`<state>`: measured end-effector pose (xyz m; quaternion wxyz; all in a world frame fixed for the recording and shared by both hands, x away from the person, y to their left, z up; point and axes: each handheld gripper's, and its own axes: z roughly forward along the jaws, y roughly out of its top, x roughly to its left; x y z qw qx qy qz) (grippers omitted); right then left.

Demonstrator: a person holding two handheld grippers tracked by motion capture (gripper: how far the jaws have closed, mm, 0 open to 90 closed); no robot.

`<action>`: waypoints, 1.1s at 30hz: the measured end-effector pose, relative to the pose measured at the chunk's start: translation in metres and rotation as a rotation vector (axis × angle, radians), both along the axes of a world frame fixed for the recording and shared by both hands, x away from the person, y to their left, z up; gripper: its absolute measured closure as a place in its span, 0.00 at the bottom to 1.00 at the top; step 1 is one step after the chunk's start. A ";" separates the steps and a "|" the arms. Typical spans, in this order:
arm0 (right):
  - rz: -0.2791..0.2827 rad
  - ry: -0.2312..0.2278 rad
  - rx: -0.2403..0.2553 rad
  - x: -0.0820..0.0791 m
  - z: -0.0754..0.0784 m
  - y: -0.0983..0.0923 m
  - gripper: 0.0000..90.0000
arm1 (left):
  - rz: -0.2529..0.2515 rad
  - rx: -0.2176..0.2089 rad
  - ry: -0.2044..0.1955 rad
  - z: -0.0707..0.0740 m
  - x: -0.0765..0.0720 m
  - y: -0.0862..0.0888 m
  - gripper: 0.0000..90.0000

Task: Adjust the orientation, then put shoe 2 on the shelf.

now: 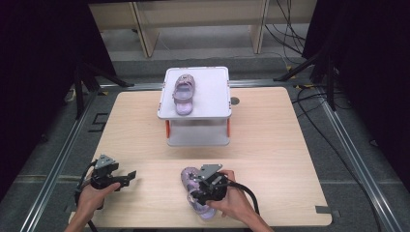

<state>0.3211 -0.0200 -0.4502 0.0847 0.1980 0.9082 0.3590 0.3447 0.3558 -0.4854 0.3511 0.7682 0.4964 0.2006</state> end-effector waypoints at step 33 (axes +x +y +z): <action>-0.020 0.119 0.087 0.016 0.031 -0.026 0.94 | 0.019 -0.027 -0.025 -0.002 -0.001 0.000 0.19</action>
